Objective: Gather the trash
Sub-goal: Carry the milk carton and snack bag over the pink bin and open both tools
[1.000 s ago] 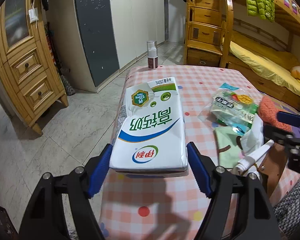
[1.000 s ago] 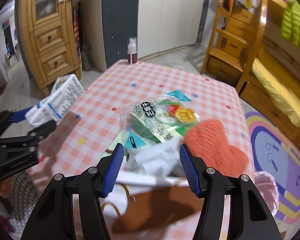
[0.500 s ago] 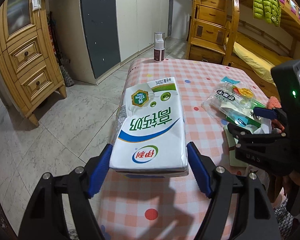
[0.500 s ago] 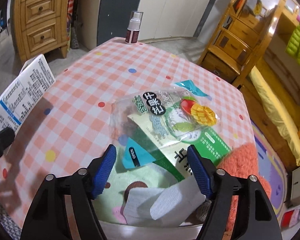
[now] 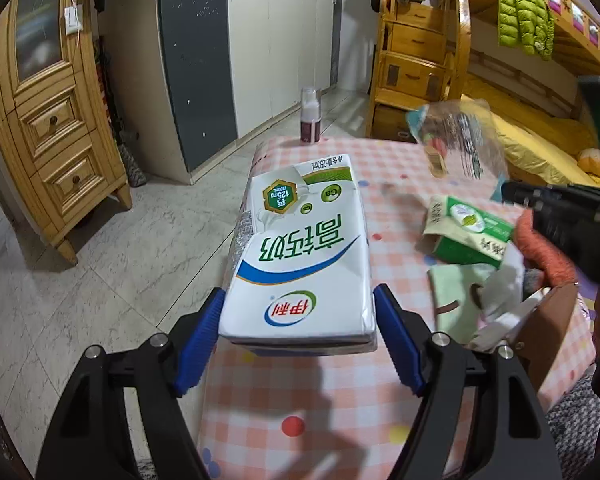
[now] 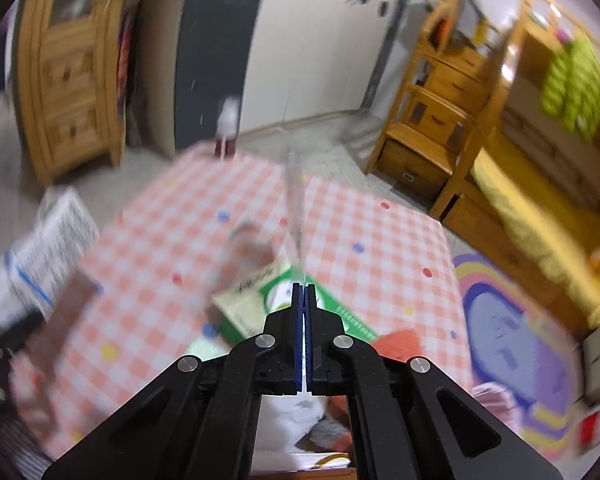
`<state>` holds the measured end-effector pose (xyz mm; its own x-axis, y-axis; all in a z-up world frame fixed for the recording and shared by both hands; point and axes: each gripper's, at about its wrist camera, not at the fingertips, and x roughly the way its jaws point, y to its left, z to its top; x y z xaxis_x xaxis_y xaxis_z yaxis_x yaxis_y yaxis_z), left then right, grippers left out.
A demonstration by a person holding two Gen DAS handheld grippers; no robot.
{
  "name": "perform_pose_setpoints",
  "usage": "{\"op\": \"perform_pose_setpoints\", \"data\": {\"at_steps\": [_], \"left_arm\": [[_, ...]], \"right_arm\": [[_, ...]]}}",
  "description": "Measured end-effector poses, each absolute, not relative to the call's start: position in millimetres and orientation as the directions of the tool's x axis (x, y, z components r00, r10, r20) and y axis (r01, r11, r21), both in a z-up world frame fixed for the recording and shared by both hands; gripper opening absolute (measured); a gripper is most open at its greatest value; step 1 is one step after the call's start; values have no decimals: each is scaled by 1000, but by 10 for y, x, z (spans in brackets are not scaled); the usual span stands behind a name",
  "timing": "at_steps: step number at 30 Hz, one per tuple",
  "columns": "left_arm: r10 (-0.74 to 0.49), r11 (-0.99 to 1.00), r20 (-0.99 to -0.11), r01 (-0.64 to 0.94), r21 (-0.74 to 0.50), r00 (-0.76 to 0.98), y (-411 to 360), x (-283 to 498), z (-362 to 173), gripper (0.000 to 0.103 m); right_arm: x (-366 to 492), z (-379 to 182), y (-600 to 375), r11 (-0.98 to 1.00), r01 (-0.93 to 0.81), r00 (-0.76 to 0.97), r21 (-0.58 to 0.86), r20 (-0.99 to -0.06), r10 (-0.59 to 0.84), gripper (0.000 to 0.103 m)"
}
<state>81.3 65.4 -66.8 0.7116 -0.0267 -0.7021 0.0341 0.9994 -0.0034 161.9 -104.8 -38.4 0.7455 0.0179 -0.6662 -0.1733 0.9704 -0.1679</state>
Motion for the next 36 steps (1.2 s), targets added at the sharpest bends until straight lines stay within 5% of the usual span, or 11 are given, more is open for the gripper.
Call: {"op": "perform_pose_setpoints", "data": {"at_steps": [16, 36], "left_arm": [[-217, 956, -621, 292, 20, 753, -425, 503, -272, 73], [-494, 682, -670, 725, 96, 554, -2981, 317, -657, 73]], "right_arm": [[730, -5, -2089, 986, -84, 796, 144, -585, 153, 0], [-587, -666, -4047, 877, 456, 687, 154, -687, -237, 0]]}}
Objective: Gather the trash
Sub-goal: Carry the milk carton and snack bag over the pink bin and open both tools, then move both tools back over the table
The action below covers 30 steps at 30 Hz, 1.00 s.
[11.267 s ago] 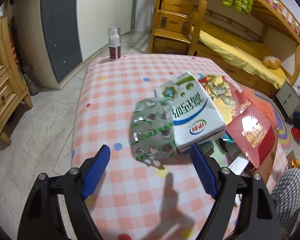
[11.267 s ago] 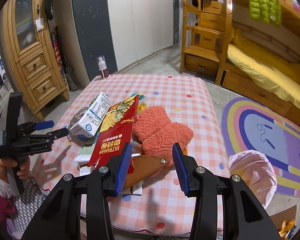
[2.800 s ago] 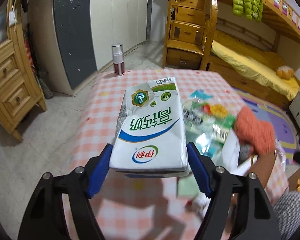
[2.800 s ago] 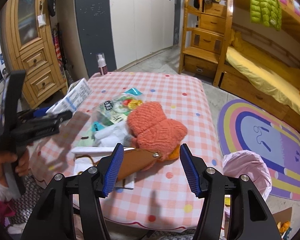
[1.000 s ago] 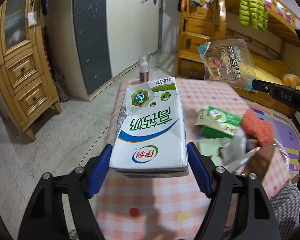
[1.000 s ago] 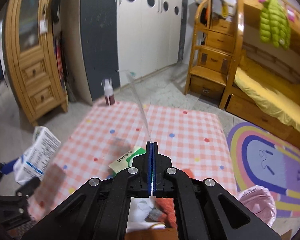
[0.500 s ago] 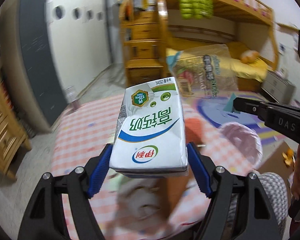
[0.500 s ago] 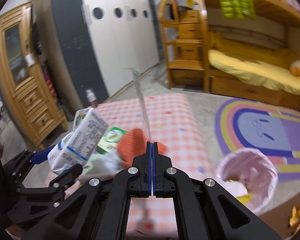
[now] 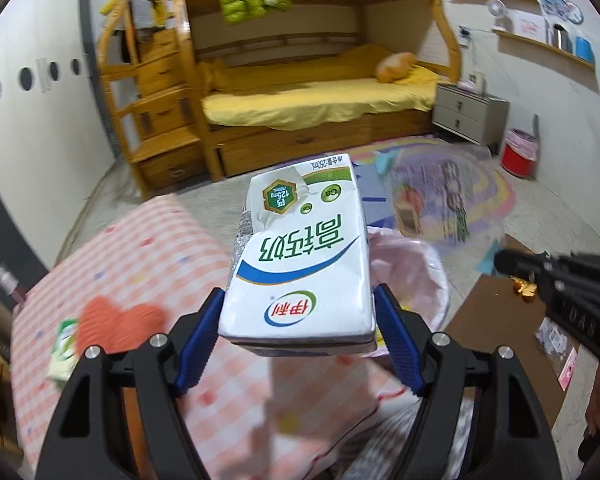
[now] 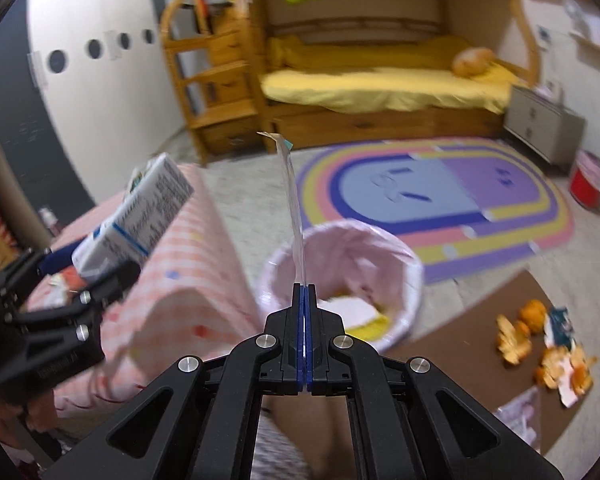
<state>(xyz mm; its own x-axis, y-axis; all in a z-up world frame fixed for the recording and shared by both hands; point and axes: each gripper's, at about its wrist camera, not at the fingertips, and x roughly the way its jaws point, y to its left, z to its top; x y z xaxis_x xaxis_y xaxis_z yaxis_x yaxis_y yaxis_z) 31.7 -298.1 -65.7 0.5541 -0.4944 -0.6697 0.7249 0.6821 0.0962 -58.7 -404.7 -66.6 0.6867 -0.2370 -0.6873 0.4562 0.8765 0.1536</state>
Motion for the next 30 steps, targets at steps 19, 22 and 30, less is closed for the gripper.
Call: {"op": "perform_pose_setpoints", "data": {"at_steps": [19, 22, 30], "left_arm": [[-490, 710, -683, 702, 48, 542, -3233, 728, -630, 88], [-462, 752, -675, 657, 46, 576, -2940, 723, -561, 88], [-405, 814, -664, 579, 52, 629, -2320, 613, -371, 88]], "right_arm": [[-257, -1169, -4769, 813, 556, 593, 174, -769, -241, 30], [-411, -994, -4691, 815, 547, 623, 194, -744, -242, 30], [-494, -606, -4215, 869, 455, 692, 193, -691, -209, 30]]}}
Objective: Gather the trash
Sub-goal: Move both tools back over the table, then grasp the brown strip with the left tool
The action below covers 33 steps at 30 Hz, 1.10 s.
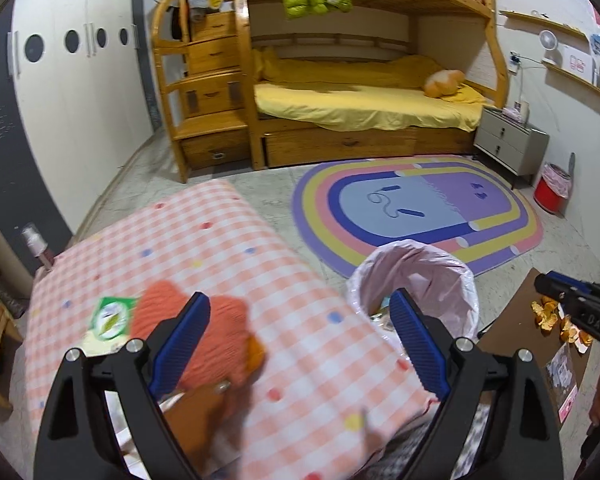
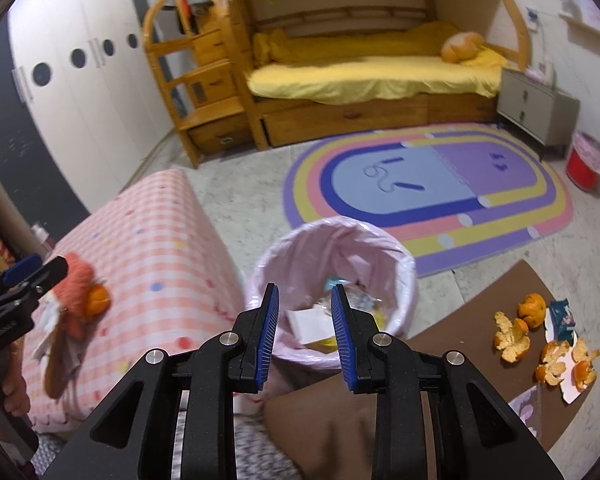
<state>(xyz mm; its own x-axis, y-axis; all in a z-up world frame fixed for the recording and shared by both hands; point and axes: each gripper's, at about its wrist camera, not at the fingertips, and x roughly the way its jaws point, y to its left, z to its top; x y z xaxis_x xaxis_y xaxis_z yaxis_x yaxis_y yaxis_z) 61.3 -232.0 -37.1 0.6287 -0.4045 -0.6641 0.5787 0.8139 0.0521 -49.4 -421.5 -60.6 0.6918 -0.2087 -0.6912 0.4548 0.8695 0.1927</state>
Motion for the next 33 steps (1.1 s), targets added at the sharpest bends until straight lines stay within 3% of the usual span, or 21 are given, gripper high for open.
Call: {"op": "perform_pose_setpoints", "data": {"at_steps": [6, 12, 17, 23, 33], "left_arm": [[-364, 854, -652, 518, 52, 665, -1880, 501, -234, 88], [-334, 890, -699, 456, -12, 633, -1320, 490, -283, 88], [-244, 929, -684, 368, 38, 687, -871, 425, -302, 87], [-173, 953, -694, 298, 62, 699, -515, 398, -459, 87], [-270, 915, -726, 404, 11, 632, -651, 246, -733, 87]], "right_arm": [[-407, -377, -3767, 921, 348, 729, 173, -668, -150, 30], [-246, -232, -3213, 971, 182, 749, 156, -662, -34, 30], [-196, -212, -2855, 987, 93, 752, 130, -659, 16, 30], [-146, -270, -2687, 991, 55, 737, 125, -675, 44, 41], [-85, -368, -2614, 991, 50, 718, 125, -694, 52, 47]]}}
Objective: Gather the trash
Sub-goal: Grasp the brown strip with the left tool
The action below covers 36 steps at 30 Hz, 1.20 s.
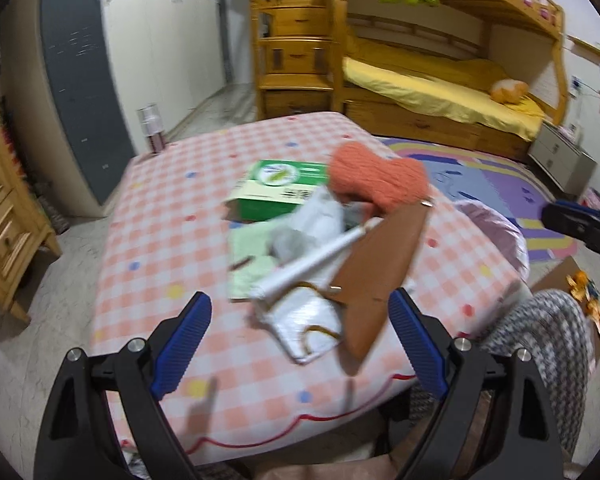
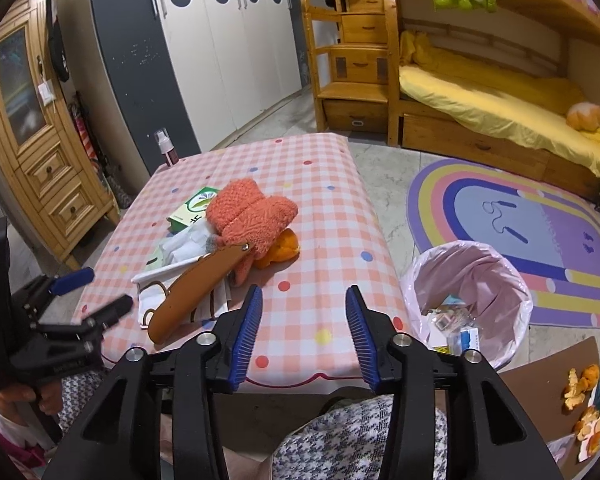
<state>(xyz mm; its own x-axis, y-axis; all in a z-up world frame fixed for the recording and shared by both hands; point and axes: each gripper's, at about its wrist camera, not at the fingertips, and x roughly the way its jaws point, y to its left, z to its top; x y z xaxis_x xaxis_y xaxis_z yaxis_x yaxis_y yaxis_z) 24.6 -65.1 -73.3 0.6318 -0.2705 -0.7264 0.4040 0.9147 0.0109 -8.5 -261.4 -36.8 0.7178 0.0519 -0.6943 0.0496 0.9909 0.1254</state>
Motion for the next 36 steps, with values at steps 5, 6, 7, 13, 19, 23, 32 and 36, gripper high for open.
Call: {"op": "perform_pose_setpoints", "data": {"at_steps": [5, 6, 7, 13, 19, 23, 32, 36], "left_arm": [[-326, 888, -752, 459, -35, 574, -815, 261, -852, 87], [-331, 885, -760, 462, -46, 559, -840, 281, -877, 86], [-333, 884, -765, 466, -48, 552, -867, 295, -896, 84], [-313, 871, -792, 492, -19, 524, -1036, 416, -1043, 77], [-301, 863, -806, 505, -4, 509, -1136, 589, -1112, 76], [-259, 855, -815, 515, 57, 519, -1232, 570, -1190, 62], [-287, 868, -780, 495, 34, 556, -1092, 506, -1021, 24], [-335, 882, -750, 470, -37, 571, -942, 501, -827, 16]], "right_arm": [[-93, -391, -2668, 991, 67, 716, 115, -697, 32, 58], [-92, -400, -2689, 991, 79, 716, 109, -698, 20, 62], [-91, -409, -2706, 991, 84, 716, 109, -698, 16, 64], [-95, -448, -2746, 990, 88, 713, 109, -701, 14, 64], [-105, -485, -2799, 988, 100, 709, 117, -705, 12, 64], [-111, -491, -2804, 988, 100, 708, 120, -706, 14, 64], [-125, -480, -2776, 989, 94, 710, 117, -704, 16, 64], [-115, -482, -2746, 989, 86, 711, 121, -703, 24, 64]]}}
